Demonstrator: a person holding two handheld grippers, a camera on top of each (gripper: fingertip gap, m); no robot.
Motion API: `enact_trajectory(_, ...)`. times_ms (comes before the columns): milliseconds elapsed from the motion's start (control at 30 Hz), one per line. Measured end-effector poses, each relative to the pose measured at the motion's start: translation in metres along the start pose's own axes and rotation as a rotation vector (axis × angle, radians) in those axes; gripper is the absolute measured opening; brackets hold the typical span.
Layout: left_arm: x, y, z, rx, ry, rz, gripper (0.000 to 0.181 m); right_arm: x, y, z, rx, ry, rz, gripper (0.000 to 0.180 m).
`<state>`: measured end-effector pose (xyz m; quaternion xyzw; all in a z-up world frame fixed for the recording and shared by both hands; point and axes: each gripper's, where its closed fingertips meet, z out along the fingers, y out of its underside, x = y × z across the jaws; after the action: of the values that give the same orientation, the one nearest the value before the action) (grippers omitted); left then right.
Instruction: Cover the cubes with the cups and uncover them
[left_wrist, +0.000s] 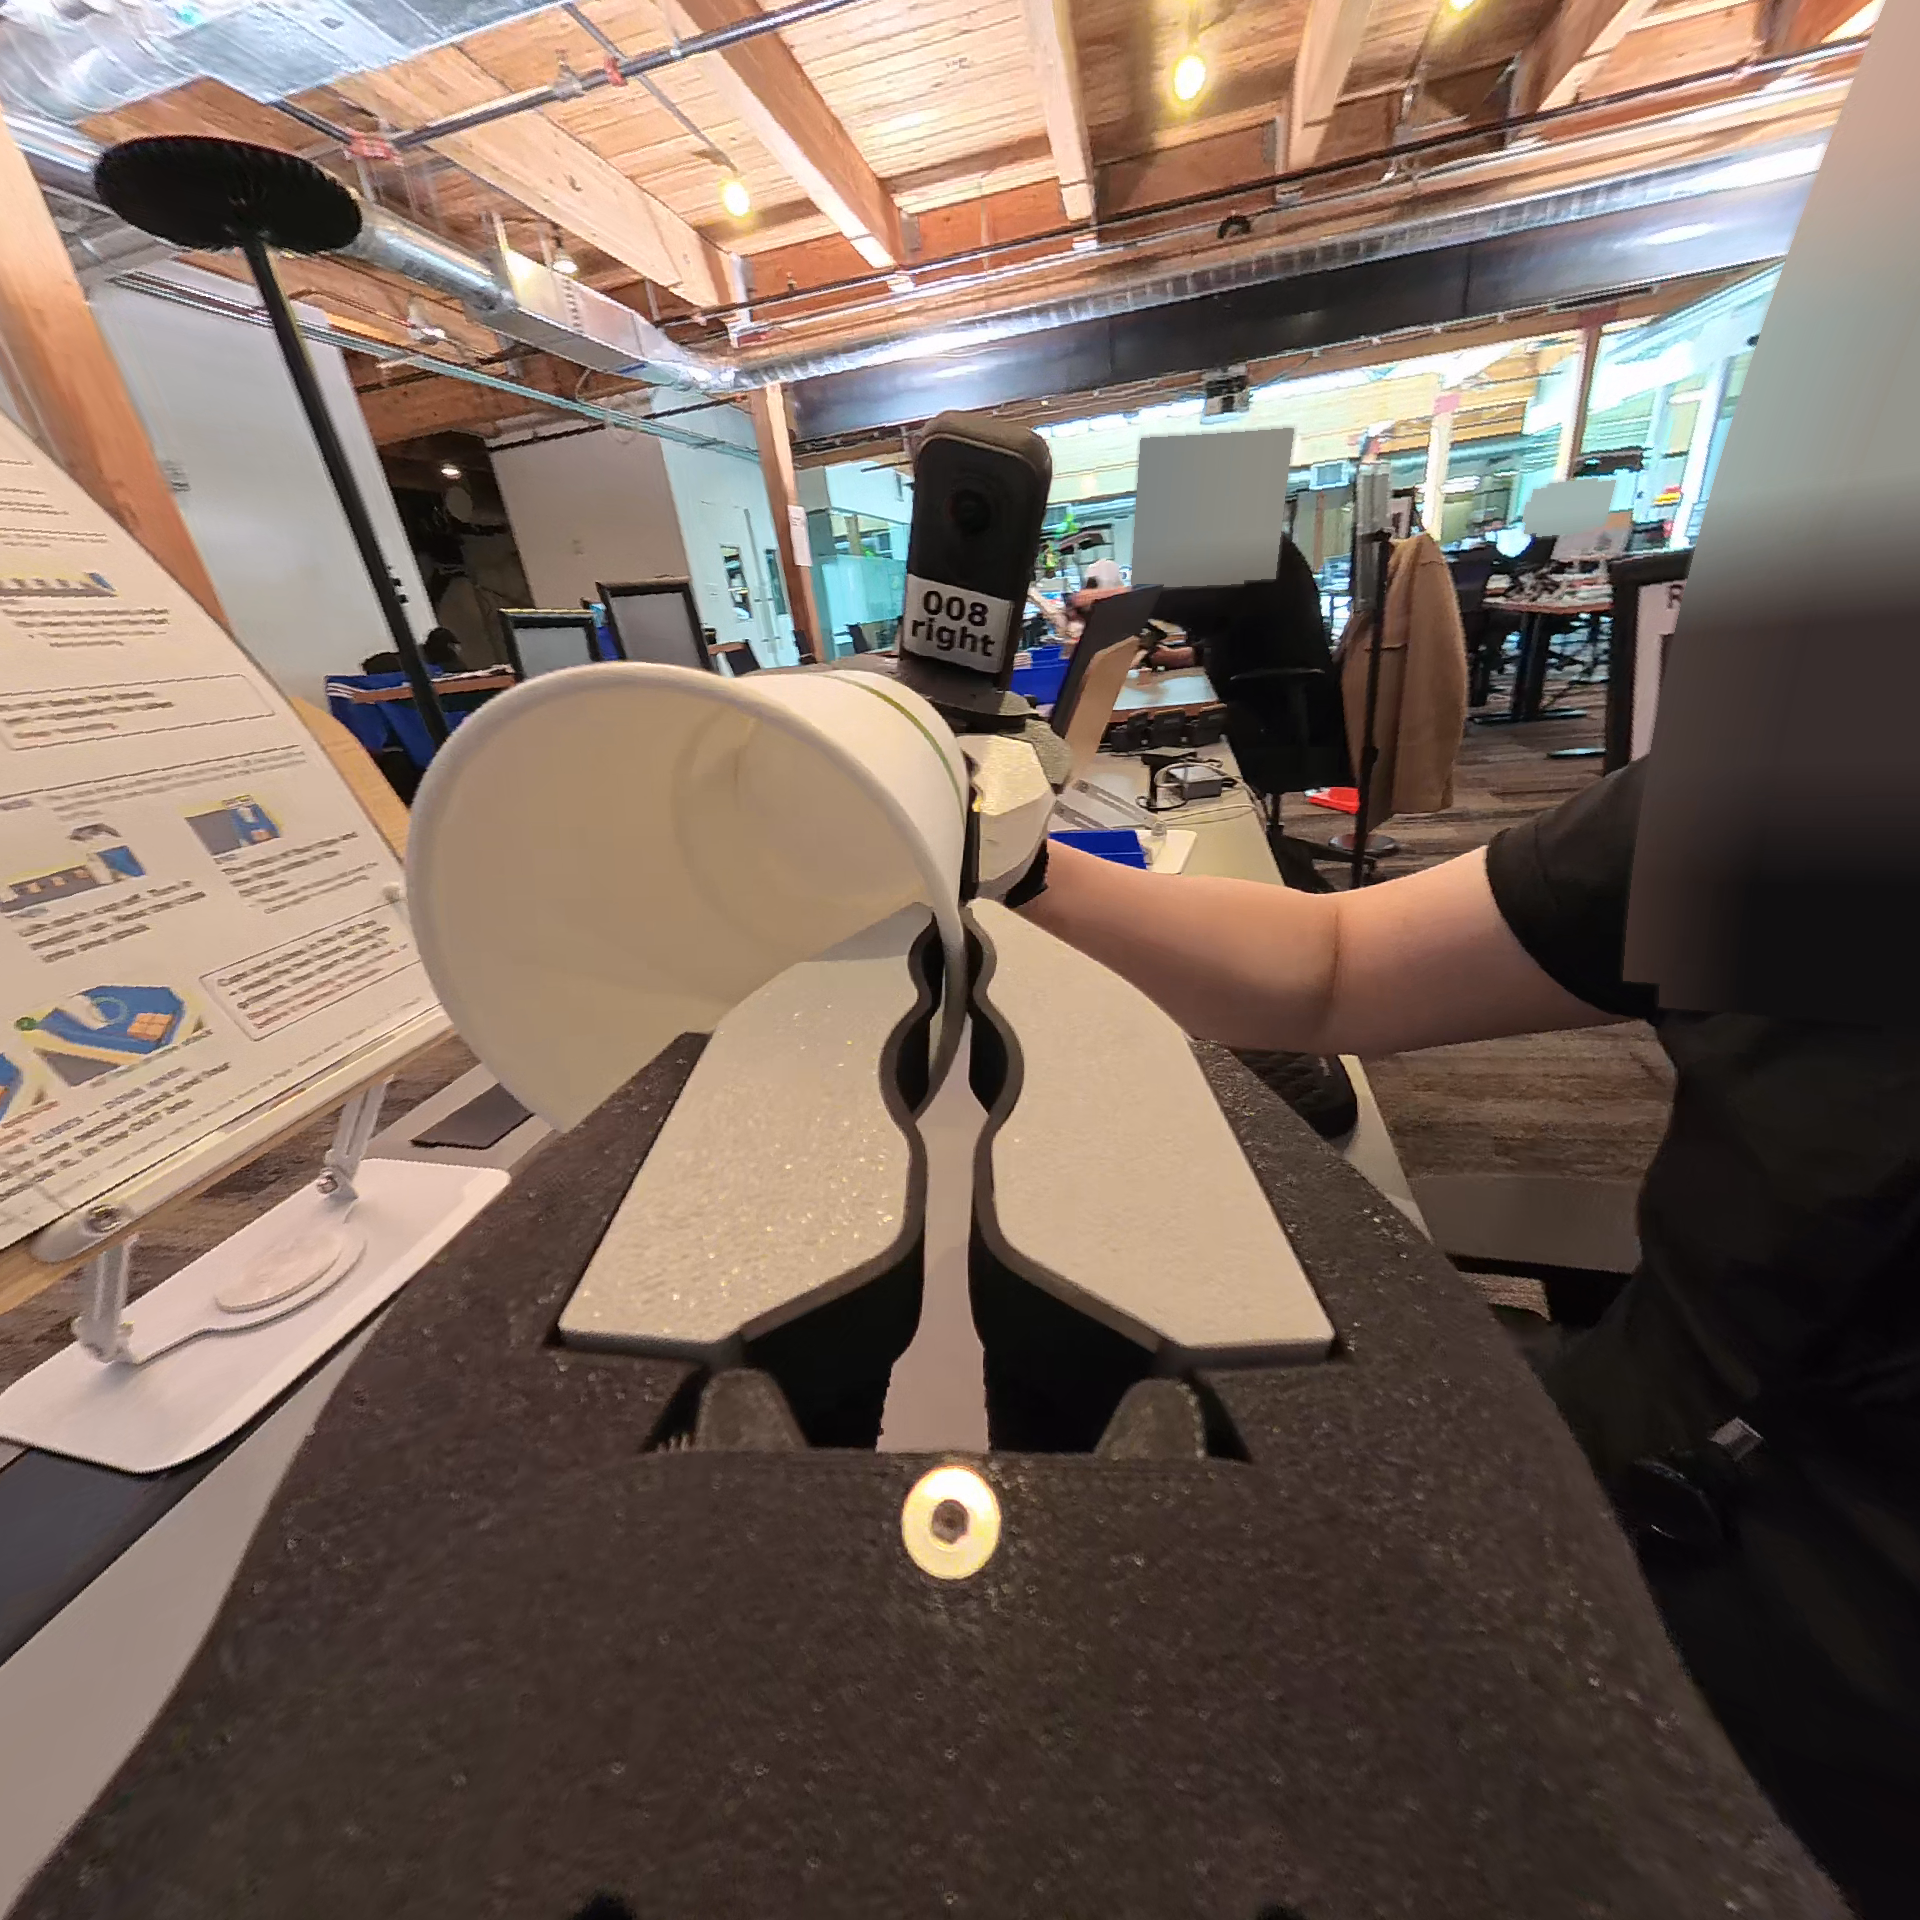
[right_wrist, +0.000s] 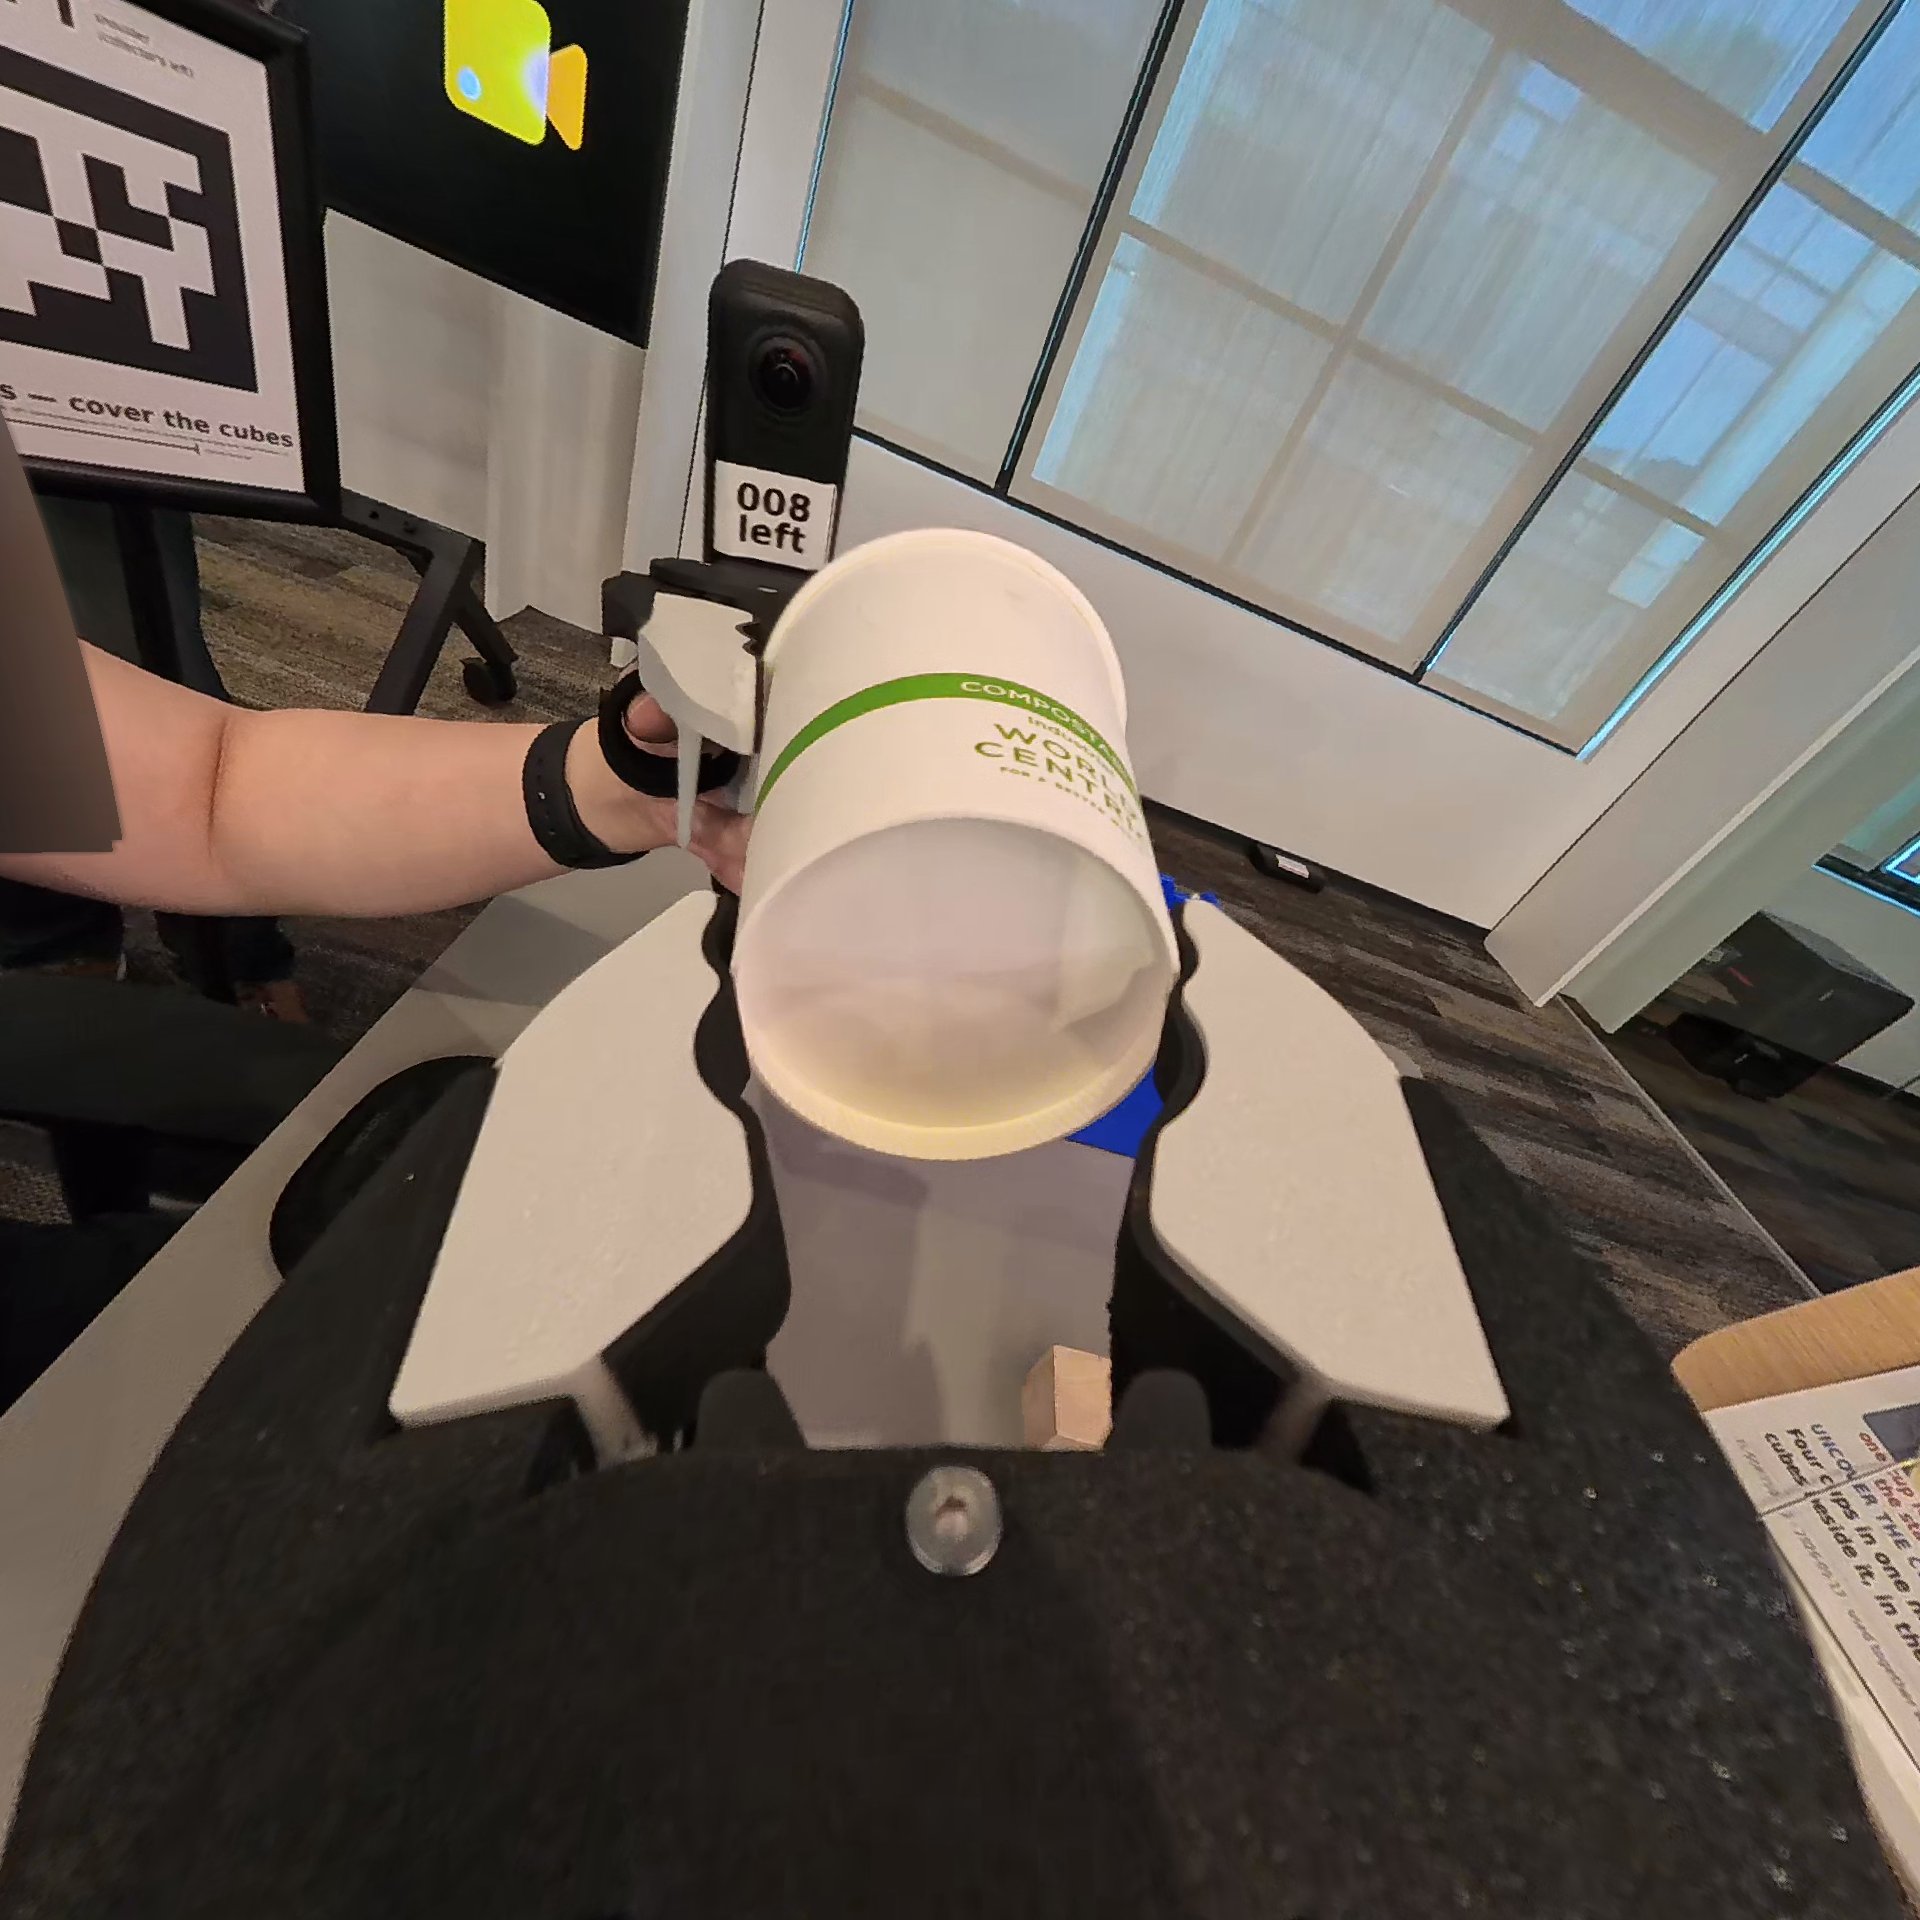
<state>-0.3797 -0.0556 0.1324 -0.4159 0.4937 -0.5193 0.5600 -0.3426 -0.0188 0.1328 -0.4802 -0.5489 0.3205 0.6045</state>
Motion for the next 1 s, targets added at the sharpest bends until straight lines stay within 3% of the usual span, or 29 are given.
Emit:
enact_trajectory(300, -0.017, -0.005, -0.022, -0.012, -0.169, 0.016, 0.019, 0.017, 0.012, -0.007, -0.099, 0.018, 0.049, 0.077)
enact_trajectory(433, -0.025, 0.002, -0.057, -0.121, -0.332, 0.047, 0.029, 0.042, 0.032, -0.005, -0.386, -0.026, 0.052, 0.077)
enact_trajectory(600, -0.022, 0.021, -0.099, -0.255, -0.556, 0.138, 0.029, 0.069, 0.06, 0.015, -0.823, -0.105, 0.037, 0.077)
enact_trajectory(800, 0.0, 0.033, -0.122, -0.261, -0.624, 0.13, 0.03, 0.077, 0.112, 0.039, -1.194, -0.194, 0.026, 0.077)
enact_trajectory(1000, 0.018, 0.029, -0.136, -0.193, -0.609, 0.104, 0.027, 0.068, 0.171, 0.053, -1.399, -0.264, 0.066, 0.077)
